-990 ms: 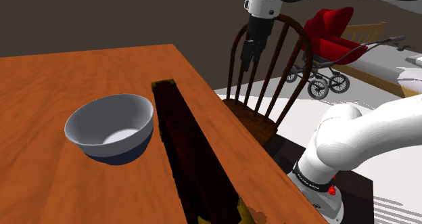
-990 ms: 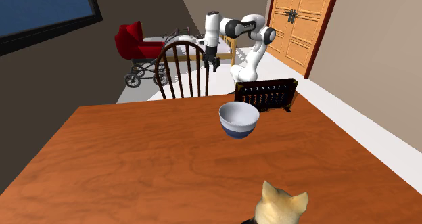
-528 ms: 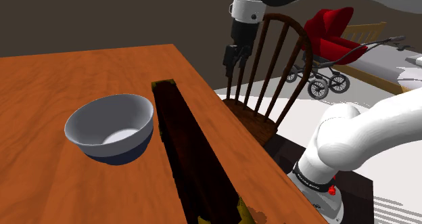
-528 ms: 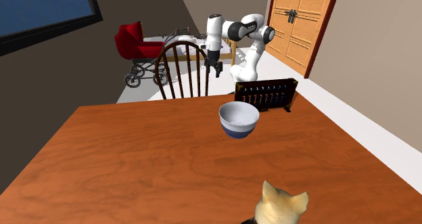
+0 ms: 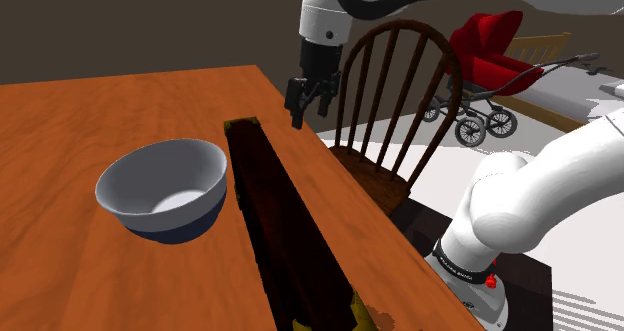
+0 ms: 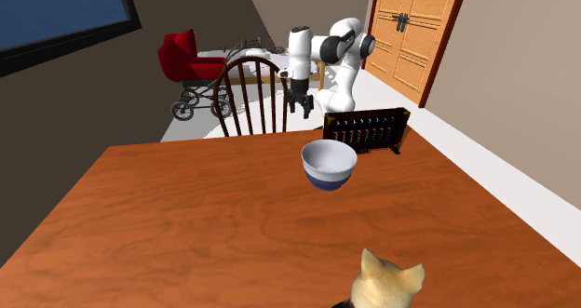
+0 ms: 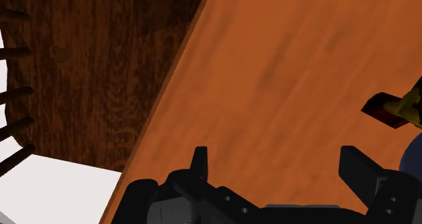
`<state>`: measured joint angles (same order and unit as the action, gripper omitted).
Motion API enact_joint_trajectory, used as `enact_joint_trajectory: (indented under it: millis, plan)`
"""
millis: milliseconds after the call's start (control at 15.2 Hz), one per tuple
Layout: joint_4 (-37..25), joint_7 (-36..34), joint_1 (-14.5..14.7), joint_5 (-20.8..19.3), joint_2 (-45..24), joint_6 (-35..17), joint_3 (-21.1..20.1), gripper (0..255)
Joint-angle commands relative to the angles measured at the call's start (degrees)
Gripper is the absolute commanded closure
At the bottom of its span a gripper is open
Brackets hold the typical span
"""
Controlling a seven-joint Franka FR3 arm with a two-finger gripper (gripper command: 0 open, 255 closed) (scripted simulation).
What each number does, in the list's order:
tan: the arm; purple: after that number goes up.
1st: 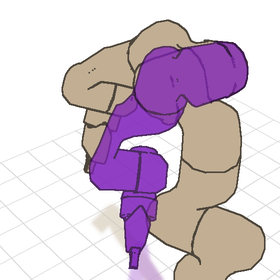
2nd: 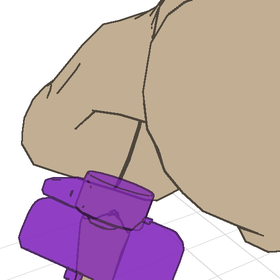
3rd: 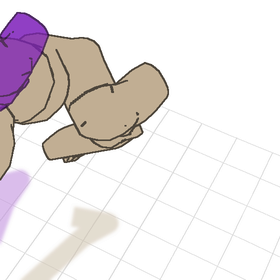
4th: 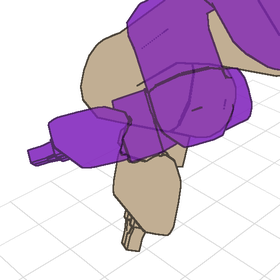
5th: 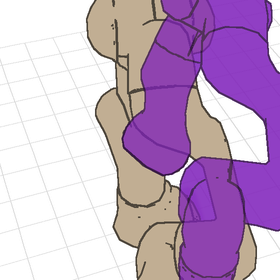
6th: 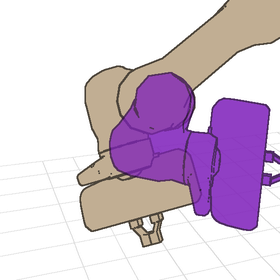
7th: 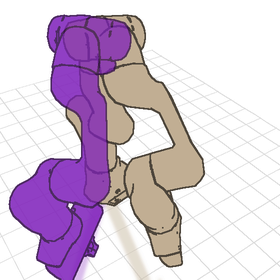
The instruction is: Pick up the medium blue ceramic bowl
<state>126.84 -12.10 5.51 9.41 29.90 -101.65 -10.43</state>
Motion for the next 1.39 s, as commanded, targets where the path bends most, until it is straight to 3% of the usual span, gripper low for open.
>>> enact_joint_trajectory:
  millis: [0, 462, 858, 1320]
  plan:
    - [-2.2, -2.4, 0.6, 1.2, -3.0, -1.4, -1.7, 0]
    - [-10.5, -10.1, 2.2, 3.3, -13.5, -5.9, -7.0, 0]
    - [-20.3, -17.0, 3.8, 2.5, -23.8, -8.8, -11.1, 0]
    - [-16.4, -16.7, 4.1, 2.7, -24.6, -13.4, -11.4, 0]
